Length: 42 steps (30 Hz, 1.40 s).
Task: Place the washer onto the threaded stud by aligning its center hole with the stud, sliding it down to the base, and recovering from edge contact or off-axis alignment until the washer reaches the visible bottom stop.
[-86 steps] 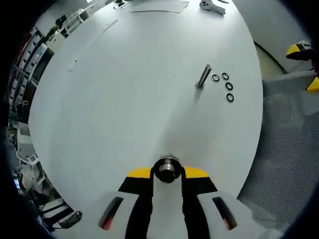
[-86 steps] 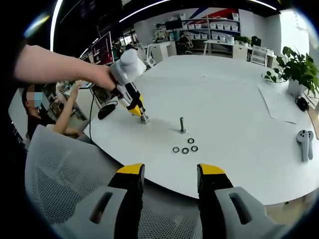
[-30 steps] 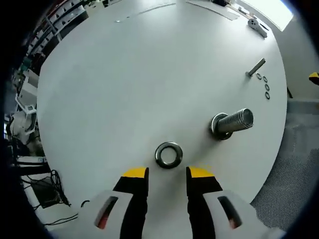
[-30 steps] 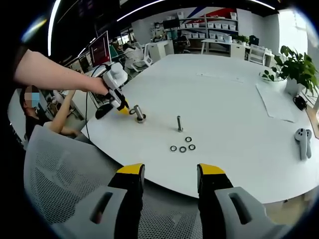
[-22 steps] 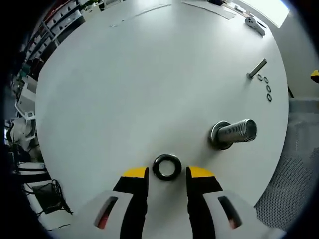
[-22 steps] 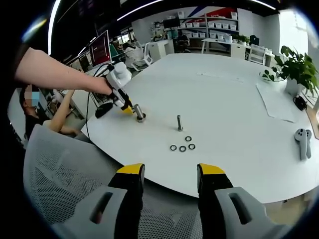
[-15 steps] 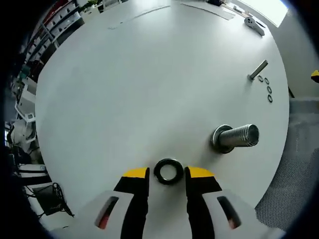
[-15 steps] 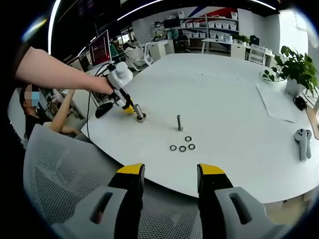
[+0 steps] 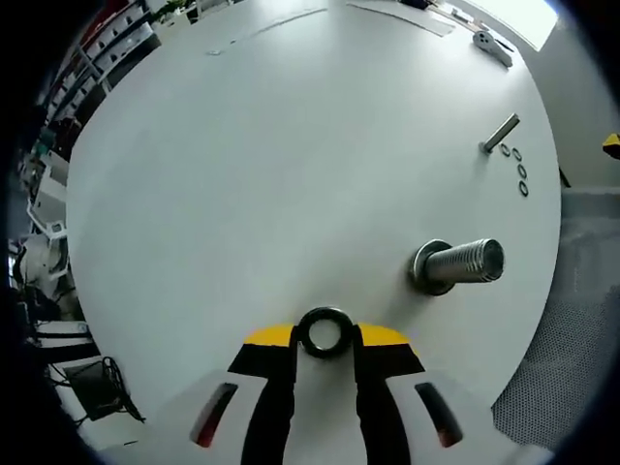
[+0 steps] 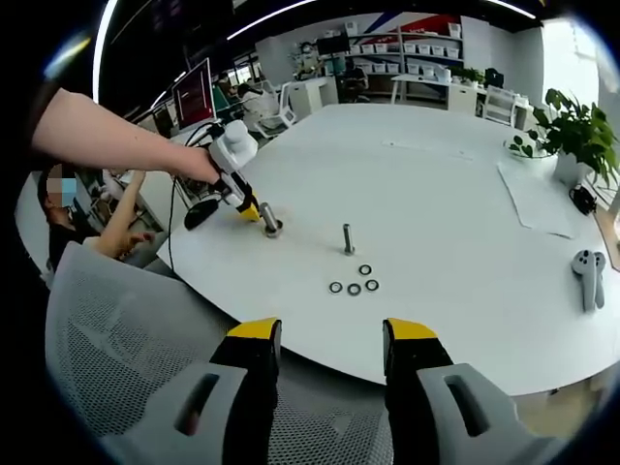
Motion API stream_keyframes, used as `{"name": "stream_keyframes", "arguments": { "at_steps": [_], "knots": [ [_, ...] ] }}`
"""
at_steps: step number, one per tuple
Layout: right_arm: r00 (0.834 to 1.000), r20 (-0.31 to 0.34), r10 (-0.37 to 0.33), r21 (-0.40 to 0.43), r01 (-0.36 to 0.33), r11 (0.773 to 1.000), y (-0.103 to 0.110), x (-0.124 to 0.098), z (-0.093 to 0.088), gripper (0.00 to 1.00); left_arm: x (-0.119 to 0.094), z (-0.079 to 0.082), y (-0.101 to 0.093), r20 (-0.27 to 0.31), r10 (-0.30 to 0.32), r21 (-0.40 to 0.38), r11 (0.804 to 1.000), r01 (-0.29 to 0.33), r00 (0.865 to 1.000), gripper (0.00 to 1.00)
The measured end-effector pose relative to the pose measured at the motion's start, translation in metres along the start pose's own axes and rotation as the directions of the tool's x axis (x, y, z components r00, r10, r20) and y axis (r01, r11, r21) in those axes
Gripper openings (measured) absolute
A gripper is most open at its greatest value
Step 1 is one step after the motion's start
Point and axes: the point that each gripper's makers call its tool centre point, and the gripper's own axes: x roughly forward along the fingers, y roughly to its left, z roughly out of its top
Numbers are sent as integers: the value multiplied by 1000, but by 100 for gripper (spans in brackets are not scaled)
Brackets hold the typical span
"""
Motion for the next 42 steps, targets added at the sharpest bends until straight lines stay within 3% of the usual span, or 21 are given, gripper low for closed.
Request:
{"name": "stream_keyframes", "arguments": {
  "at_steps": [21,29,34,42],
  "knots": [
    [1000,2,5,0,-5,1000,-1,1,0,45,-1,-11,-9,-22,-7,24,1000,7,1000,23],
    [1000,7,5,1,-5,1000,-1,1,1,45,1,-11,-5,-24,-4,-43,999,3,1000,23],
    [1000,6,7,0,-7,1000,0,1,2,45,5,-12,5,-22,-3,-51,999,2,1000,22],
    [1000,1,7,-2,-7,1000,2,1,0,45,3,-11,2,-21,-6,-53,999,5,1000,21]
  ]
}}
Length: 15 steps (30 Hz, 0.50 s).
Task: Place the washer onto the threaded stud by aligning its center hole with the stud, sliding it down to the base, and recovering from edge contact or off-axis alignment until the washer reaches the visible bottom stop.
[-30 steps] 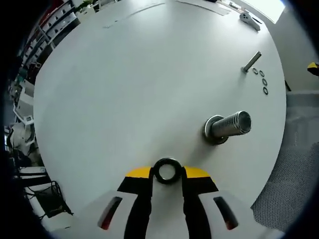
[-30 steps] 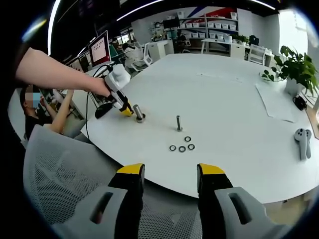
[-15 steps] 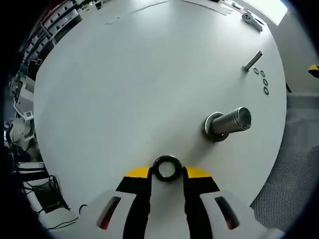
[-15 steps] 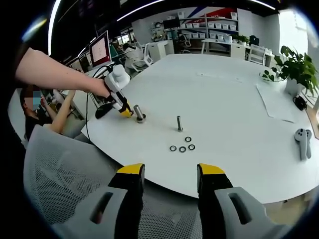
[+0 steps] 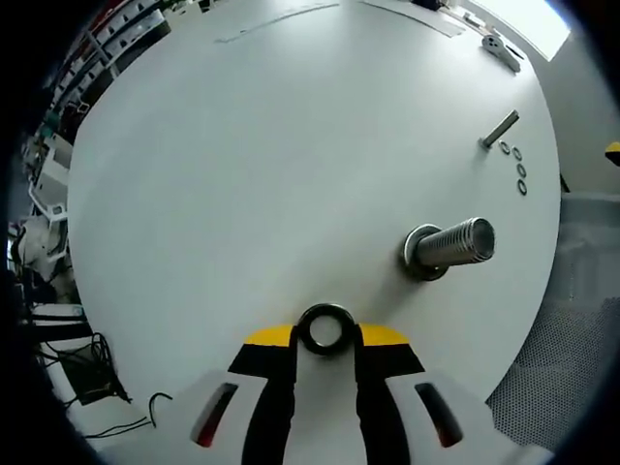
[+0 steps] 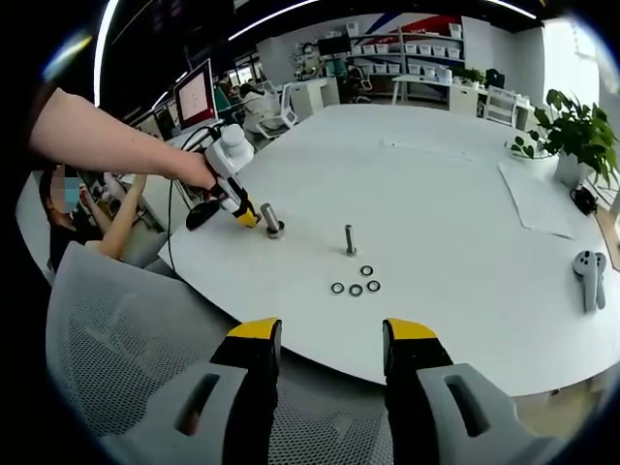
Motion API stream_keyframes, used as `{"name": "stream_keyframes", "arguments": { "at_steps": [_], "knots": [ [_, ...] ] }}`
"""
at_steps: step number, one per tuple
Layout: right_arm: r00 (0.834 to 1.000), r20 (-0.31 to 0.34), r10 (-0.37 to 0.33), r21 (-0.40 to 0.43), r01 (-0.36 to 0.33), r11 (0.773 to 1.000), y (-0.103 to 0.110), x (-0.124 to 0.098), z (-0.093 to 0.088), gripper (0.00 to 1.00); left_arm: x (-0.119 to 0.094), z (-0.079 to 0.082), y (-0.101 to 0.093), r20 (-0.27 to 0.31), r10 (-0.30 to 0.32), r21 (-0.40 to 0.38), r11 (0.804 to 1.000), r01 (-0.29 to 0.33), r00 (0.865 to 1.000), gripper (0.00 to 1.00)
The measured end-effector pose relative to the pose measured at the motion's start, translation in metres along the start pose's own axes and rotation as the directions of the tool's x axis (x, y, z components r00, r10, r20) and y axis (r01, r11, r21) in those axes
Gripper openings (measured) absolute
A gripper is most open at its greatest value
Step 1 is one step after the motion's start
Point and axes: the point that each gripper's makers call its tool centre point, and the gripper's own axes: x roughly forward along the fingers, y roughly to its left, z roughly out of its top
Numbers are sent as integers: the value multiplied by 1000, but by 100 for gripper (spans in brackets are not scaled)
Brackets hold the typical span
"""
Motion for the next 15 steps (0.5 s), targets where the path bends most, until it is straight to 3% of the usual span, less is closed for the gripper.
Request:
{"name": "stream_keyframes", "arguments": {
  "at_steps": [9,15],
  "knots": [
    [1000,-2,1,-4,-1,1000,0,-1,0,44,0,0,2,-57,2,20,1000,-1,998,20],
    [1000,1,-1,-2,1,1000,-1,0,0,44,-2,-3,-1,-33,10,-11,1000,-11,999,19]
  ]
}}
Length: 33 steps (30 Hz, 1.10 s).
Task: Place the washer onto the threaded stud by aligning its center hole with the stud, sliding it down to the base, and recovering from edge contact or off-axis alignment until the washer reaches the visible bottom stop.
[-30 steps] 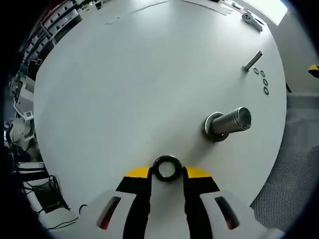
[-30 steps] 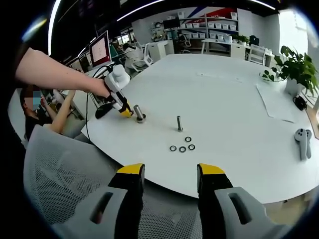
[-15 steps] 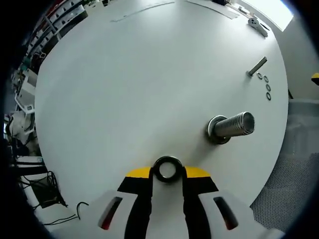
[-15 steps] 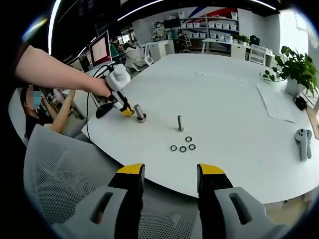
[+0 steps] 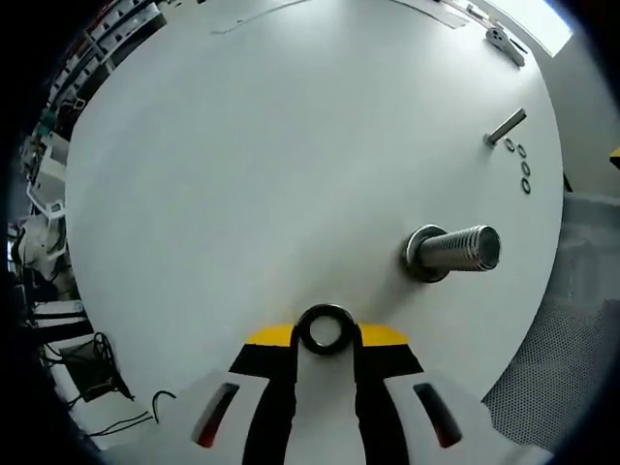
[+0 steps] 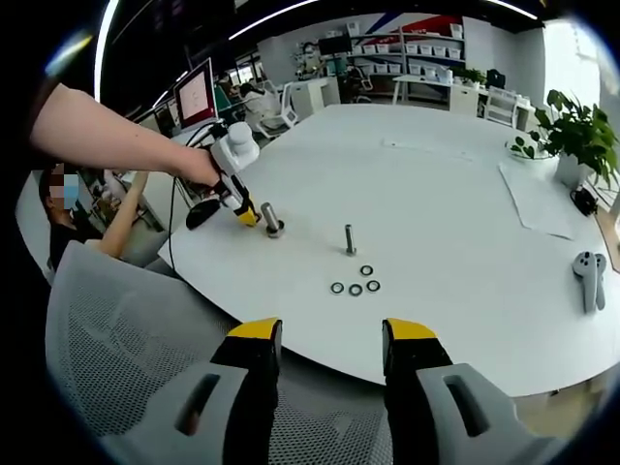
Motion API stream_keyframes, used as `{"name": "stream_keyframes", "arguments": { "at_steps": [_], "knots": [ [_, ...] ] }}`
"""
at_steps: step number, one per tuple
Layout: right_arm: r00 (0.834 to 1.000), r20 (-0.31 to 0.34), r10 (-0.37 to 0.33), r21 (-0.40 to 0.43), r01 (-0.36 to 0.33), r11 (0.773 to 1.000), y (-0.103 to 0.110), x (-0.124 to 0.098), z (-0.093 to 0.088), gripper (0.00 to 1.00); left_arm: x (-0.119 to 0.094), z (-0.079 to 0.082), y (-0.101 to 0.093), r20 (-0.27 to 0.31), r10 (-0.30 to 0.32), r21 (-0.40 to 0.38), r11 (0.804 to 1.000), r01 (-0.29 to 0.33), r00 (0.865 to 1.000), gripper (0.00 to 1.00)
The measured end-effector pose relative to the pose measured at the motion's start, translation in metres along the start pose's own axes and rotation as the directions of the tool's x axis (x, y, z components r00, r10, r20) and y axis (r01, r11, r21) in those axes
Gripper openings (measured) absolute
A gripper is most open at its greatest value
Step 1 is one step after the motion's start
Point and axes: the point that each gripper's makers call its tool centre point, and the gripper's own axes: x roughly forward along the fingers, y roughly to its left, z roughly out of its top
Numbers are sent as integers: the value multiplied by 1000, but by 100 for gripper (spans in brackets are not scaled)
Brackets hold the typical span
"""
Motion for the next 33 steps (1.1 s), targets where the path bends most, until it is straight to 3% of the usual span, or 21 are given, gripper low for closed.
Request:
{"name": "stream_keyframes", "arguments": {
  "at_steps": [5,13,22,33],
  "knots": [
    [1000,-1,2,2,-2,1000,0,0,0,44,-2,-4,-5,61,16,-9,1000,-15,998,19],
    [1000,0,3,3,-3,1000,1,-1,1,44,-1,1,-4,78,25,-35,999,-22,997,18],
    [1000,-11,17,-14,-17,1000,5,0,-1,44,-6,2,-17,72,7,3,1000,-8,997,18],
    [999,-14,32,-23,-32,999,8,1,-1,44,-33,16,-26,104,4,48,999,-9,995,18]
  ]
}}
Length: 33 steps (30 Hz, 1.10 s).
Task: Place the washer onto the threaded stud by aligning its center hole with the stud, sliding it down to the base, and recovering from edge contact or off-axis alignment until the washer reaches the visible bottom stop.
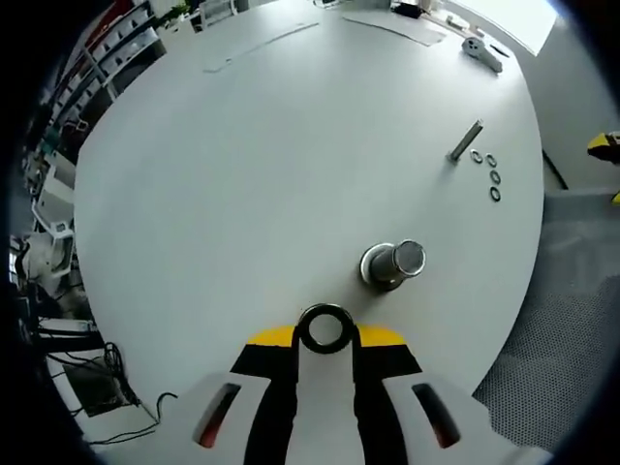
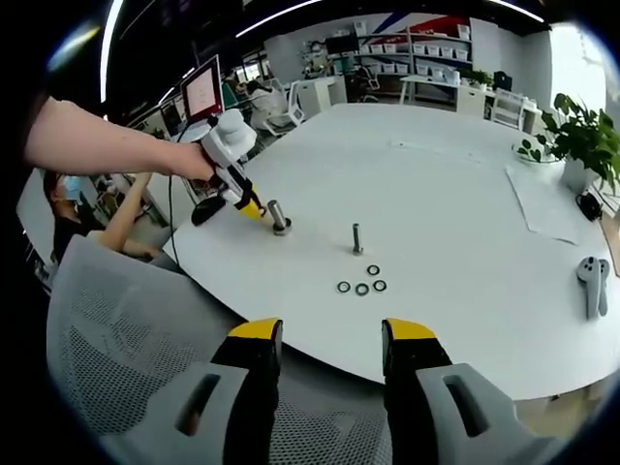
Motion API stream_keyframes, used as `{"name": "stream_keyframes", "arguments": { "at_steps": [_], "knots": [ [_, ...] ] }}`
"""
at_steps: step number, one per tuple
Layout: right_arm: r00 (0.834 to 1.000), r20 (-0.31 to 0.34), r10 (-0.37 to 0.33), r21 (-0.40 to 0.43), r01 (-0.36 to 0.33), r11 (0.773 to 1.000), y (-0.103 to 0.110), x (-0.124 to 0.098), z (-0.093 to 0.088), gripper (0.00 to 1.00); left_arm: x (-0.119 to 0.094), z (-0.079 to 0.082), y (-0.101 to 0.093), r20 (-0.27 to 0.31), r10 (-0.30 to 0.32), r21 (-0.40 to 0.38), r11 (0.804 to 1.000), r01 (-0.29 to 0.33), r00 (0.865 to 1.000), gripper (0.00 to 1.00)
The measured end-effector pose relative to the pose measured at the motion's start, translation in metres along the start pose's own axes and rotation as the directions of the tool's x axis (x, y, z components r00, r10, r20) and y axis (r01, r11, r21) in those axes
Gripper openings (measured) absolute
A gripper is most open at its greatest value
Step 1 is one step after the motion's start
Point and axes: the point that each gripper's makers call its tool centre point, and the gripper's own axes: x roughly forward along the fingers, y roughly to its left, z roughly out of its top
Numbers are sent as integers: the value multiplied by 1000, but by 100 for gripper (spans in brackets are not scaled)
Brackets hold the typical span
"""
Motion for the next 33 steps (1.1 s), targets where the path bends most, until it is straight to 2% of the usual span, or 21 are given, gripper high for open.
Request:
{"name": "stream_keyframes", "arguments": {
  "at_steps": [8,12,22,24,27,33],
  "knots": [
    [1000,6,18,-4,-18,1000,4,0,1,44,-27,19,-9,48,-26,36,999,25,998,19],
    [1000,5,28,-11,-28,1000,6,0,1,44,-42,34,-26,61,-37,62,998,33,997,19],
    [999,11,35,-22,-35,999,8,0,2,43,-32,51,-49,57,-53,116,992,46,997,19],
    [999,15,31,-30,-30,999,8,-1,3,43,-27,49,-44,44,-45,132,991,39,998,19],
    [999,19,26,-25,-25,999,7,-1,3,43,-25,53,-46,37,-39,146,989,34,999,19],
    [999,23,28,-24,-27,999,6,-1,4,43,-22,50,-49,12,-26,181,983,24,1000,19]
  ]
}}
